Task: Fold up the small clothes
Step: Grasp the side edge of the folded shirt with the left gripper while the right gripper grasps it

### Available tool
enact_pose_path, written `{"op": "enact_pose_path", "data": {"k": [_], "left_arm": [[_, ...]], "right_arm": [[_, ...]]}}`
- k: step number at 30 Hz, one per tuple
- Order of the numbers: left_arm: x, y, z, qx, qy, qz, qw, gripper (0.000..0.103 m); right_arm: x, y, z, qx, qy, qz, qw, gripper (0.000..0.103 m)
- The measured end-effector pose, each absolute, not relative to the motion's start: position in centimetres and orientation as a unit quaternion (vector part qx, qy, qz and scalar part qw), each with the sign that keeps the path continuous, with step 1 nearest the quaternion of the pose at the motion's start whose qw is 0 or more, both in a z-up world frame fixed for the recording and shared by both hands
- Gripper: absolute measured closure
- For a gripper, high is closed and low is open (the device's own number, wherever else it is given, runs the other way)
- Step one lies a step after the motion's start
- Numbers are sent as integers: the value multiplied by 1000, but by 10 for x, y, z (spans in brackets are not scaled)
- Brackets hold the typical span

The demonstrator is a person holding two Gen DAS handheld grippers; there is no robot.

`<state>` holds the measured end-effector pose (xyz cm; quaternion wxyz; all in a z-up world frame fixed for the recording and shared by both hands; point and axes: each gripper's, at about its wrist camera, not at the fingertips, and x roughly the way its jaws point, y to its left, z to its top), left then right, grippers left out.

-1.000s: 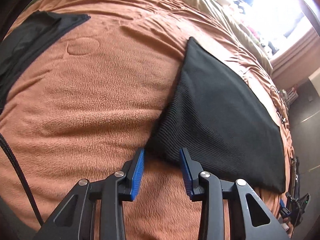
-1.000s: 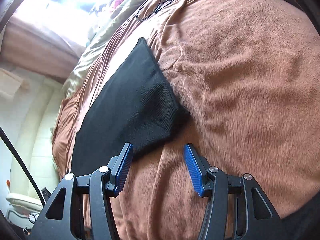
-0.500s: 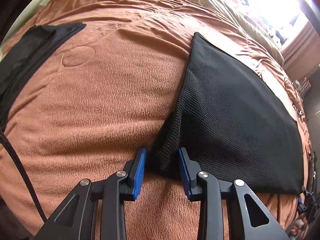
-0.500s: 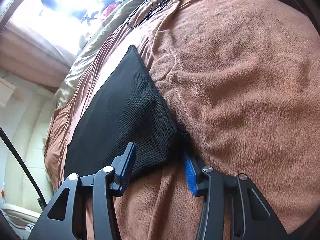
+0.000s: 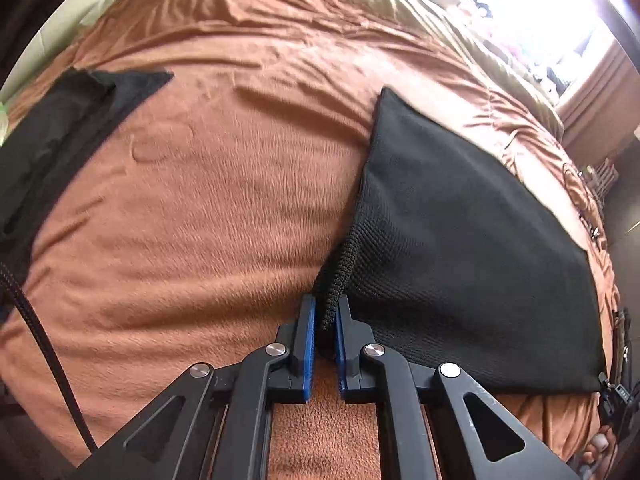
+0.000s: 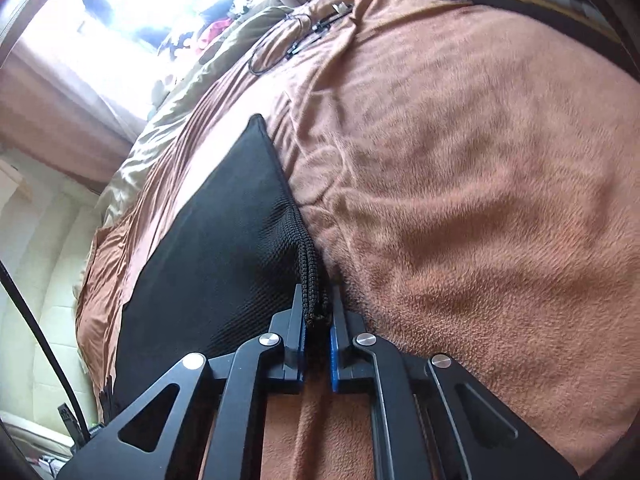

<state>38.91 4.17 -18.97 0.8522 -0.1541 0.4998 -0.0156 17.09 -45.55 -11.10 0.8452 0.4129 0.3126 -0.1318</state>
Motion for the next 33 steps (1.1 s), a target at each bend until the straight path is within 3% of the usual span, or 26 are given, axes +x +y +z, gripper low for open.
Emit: {"op": "enact_pose_path", "data": {"k": [11,33], "left_arm": [[357,60,-150,-150,475,-22,867,95],[259,97,-175,-211,469,-42,857,95]], "right_arm": [[148,-436,-91,380,312,-110,864,100],[79,-411,-97,336,323,-108,878,99]]}}
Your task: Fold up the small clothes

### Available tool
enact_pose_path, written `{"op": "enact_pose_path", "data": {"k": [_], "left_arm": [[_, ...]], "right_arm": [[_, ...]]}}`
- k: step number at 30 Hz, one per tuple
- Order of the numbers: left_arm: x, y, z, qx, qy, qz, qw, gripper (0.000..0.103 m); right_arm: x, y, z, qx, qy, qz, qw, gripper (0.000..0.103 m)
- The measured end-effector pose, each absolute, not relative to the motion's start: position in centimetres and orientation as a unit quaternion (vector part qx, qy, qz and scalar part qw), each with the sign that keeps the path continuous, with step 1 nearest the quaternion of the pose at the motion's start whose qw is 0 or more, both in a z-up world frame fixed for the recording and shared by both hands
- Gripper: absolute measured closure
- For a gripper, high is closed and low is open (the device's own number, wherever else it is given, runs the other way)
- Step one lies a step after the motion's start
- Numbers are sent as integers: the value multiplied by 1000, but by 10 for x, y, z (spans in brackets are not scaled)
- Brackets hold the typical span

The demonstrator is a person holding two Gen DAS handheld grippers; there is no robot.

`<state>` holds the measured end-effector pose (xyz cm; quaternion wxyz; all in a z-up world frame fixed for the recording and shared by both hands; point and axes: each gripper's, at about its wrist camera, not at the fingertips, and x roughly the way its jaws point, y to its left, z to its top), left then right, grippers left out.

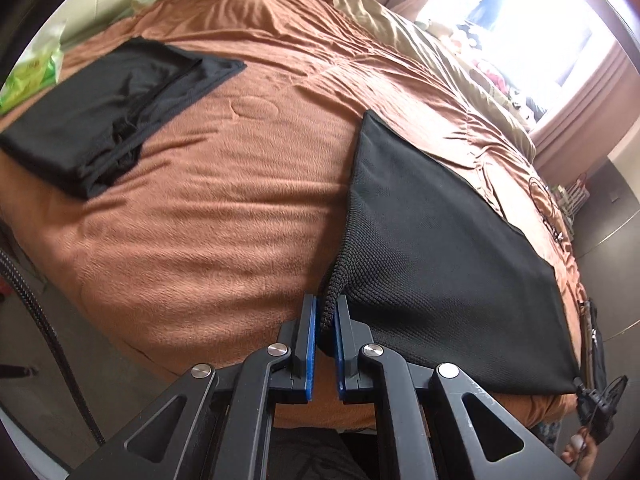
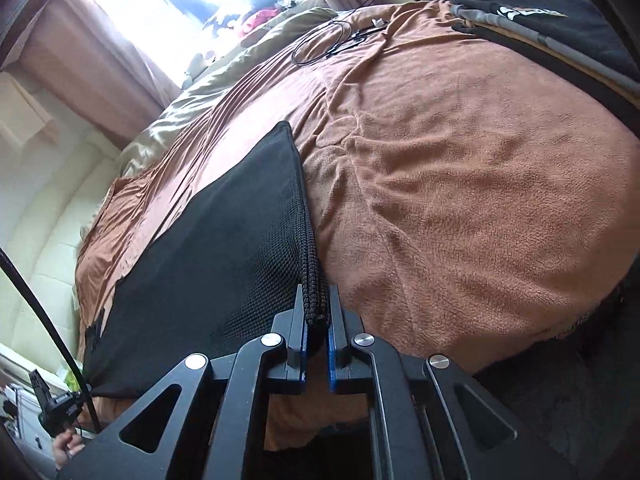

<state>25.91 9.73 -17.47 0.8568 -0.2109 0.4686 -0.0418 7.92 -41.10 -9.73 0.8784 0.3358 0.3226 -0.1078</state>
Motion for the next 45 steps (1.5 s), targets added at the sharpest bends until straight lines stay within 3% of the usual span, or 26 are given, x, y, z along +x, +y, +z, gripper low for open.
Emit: {"op": "enact_pose_path", "data": {"k": [1,9,11,13,14,23,29,45], "left_arm": [[259,97,-177,-213,468,-42,857,95],[255,105,-194,-267,467,-71,840,91],[253,106,-200,-286,468,-83,832,73],[251,107,-205,-308,465,-90,825,62],[250,108,-207,-318,463,-94,822,61],[245,118,-218,-361,448,-111,811,62],[246,124,-226,-377,450,-119,801,90],[244,131,-233,-399,440,-139,792,93]], "right_arm": [[78,-411,-100,329,329,-119,877,94],[58,-416,-83,295,348,-169,874,94],[60,-406,-67,276,345,-162,882,94],[65,-393,-55,256,344,-151,891,94],[68,-385,-50,247,344,-147,894,94],[128,-301,-36,171,376,-79,907,94],[173,-244,-34,130,405,-29,905,94],[268,-148,-69,50,473,34,879,94]]}}
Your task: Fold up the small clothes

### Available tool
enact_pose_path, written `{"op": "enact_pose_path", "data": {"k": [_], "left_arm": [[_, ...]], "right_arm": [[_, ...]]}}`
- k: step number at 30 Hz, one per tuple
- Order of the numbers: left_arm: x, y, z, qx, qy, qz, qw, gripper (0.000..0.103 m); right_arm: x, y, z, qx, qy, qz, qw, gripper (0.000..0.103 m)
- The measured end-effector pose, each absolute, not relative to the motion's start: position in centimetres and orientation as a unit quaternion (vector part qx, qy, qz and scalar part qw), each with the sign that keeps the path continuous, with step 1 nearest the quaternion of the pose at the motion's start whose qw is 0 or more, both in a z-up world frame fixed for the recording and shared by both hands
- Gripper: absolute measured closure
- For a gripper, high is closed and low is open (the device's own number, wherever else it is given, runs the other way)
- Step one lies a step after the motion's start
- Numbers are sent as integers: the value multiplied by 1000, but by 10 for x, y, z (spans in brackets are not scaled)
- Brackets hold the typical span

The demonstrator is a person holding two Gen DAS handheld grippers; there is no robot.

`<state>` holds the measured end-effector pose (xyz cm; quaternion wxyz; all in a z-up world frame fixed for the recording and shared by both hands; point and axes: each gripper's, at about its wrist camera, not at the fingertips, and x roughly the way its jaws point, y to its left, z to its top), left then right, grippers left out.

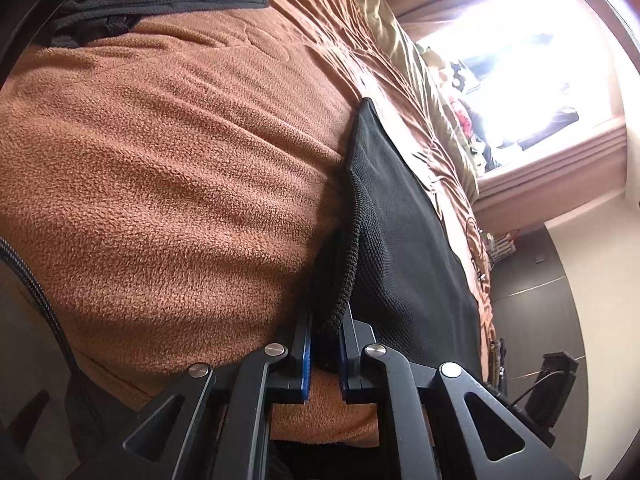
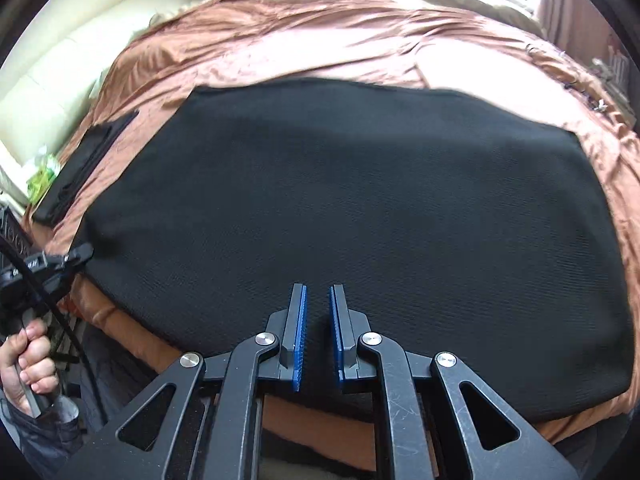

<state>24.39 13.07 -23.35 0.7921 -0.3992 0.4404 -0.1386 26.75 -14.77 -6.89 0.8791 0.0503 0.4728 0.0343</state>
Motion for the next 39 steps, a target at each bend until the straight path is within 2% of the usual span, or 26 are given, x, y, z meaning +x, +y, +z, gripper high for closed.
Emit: {"op": "enact_pose_path", "data": {"k": [5,15,25,39], "left_arm": [[242,136,-236,-404,440,-150,788,93],[244,144,-240,-417,436,-163,781,93],[249,146,-241,-426,444,-146,775,93],[252,132,-232,-437,460,-95,768,93]], "right_arm": [[259,-144,-84,47,495,35,867,94],[265,-134,-74,36,492,11,870,94],[299,-136,-76,46,466,-4,884,94],[377,-160,-93,68,483,-17,873,95]]}}
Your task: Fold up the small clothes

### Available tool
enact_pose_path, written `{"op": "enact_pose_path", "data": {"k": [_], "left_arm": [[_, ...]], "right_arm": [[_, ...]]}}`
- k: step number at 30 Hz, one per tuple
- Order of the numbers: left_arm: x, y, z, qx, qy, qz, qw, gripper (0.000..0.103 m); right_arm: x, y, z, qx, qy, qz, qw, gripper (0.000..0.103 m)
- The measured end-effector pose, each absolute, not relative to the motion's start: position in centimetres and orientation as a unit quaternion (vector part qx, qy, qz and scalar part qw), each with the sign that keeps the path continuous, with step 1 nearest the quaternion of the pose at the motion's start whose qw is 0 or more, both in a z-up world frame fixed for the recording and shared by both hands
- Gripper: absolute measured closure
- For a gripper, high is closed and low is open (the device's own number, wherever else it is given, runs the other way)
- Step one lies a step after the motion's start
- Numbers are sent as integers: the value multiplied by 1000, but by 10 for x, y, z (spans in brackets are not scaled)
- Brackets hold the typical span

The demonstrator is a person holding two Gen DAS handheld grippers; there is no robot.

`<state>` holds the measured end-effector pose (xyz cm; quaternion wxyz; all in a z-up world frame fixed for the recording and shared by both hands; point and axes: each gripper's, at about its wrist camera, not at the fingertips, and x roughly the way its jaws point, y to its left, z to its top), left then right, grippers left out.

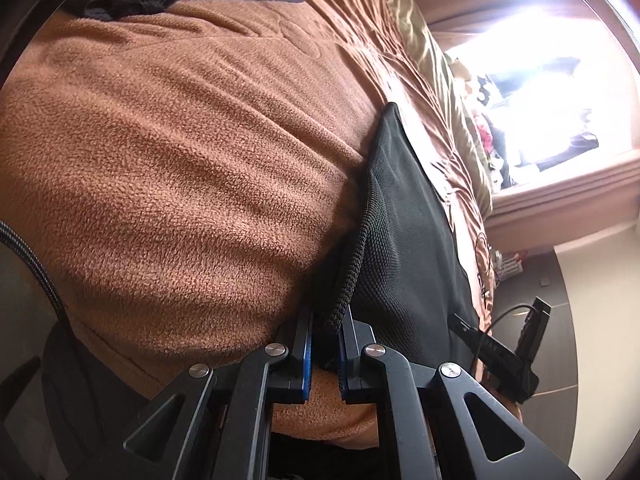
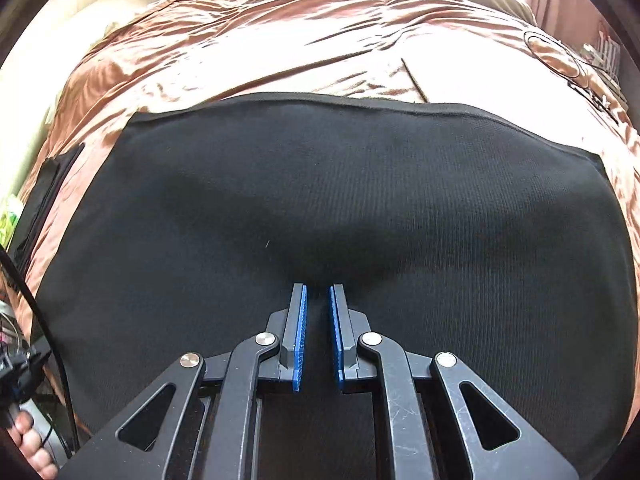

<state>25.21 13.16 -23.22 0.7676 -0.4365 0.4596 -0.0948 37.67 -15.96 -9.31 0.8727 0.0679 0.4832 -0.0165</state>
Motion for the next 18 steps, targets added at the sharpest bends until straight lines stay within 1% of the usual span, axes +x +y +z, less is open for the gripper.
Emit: {"op": "enact_pose_path", "data": {"k": [12,14,15,18], "left_arm": [[253,128,-230,-451,468,-63,757,93],[253,128,-230,-451,469,-61,757,93],[254,127,-229,-450,469,-60,758,93],[255,124,-229,-452,468,-59,757,93]], "right_arm": [[448,-182,-92,92,487,-19,868,95],[460,-187,-95,96,491,-18,865,95],[465,-191,-96,101,492,-19,865,97],[483,-199,-96,102,494,-25,863,98]]}}
